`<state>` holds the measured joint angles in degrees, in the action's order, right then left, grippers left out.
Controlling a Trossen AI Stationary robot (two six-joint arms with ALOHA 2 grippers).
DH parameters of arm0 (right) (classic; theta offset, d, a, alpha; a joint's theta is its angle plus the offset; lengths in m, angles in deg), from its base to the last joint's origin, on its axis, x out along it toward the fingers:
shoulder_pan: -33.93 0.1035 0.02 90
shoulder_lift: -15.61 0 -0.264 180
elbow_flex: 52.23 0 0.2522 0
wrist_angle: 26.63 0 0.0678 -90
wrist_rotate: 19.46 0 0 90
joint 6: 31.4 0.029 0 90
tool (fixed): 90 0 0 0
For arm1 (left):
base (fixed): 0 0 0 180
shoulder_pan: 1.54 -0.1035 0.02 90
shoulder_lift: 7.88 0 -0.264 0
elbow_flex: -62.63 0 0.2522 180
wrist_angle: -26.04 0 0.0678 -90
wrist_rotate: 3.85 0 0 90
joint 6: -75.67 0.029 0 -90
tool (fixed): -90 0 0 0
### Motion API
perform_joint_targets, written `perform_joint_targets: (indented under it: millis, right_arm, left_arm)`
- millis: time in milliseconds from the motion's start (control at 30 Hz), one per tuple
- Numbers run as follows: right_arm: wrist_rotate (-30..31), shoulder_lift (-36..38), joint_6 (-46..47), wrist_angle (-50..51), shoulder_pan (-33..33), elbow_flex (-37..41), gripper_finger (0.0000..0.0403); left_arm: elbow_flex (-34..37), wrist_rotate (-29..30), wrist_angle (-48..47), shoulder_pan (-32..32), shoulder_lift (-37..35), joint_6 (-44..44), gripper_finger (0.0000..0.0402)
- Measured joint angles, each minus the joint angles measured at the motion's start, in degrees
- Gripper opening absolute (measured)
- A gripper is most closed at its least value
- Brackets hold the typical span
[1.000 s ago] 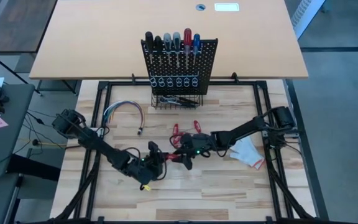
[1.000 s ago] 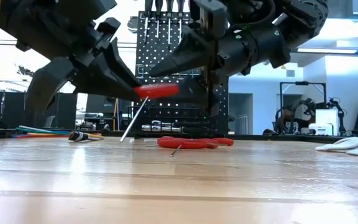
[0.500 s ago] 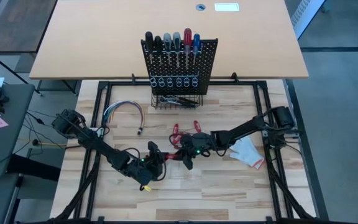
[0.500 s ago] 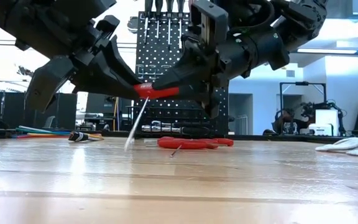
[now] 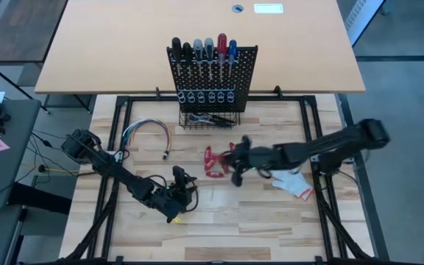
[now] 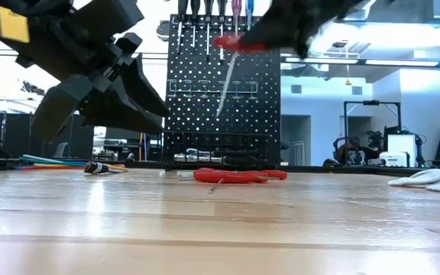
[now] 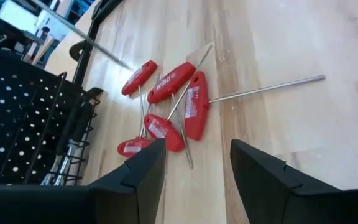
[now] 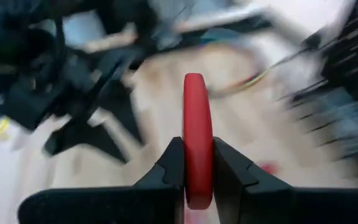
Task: Hang tools onto peg board
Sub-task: Hang the red allen wrench on the pegboard
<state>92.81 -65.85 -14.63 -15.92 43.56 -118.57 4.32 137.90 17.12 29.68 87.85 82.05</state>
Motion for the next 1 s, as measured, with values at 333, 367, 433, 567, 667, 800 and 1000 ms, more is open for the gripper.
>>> perform_joint_targets:
  millis: [333,367,433,567,667,800,1000]
  right_arm:
    - [10.7,15.17,-26.76,2.45,-9.94,-1.89,0.0047]
    - [10.96,15.23,-28.42,2.65,-11.36,-2.6,0.0047]
    - [11.27,15.06,-31.02,2.81,-13.97,-4.39,0.0047]
    - [10.73,13.26,-32.29,4.28,-19.03,-7.73,0.0047]
    - [8.99,10.6,-32.31,6.11,-21.65,-9.51,0.0047]
    - [8.11,7.04,-32.29,6.79,-23.31,-11.49,0.0047]
    - [7.8,1.54,-30.99,12.59,-24.54,-15.28,0.0047]
  left_arm:
    - [0.02,0.01,0.17,-0.21,0.02,-0.49,0.0177]
    - [0.02,0.01,0.17,-0.36,0.02,-0.7,0.0177]
    - [0.04,-0.18,0.17,-0.69,0.02,-1.3,0.0177]
    - [0.04,-0.4,0.16,-1.19,0.02,-1.71,0.0177]
    - [0.04,-0.42,0.12,-1.19,0.04,-1.82,0.0177]
    - [0.04,-0.44,0.09,-1.17,0.04,-1.93,0.0178]
    - [0.04,-0.44,-0.5,-1.17,0.04,-2.71,0.0178]
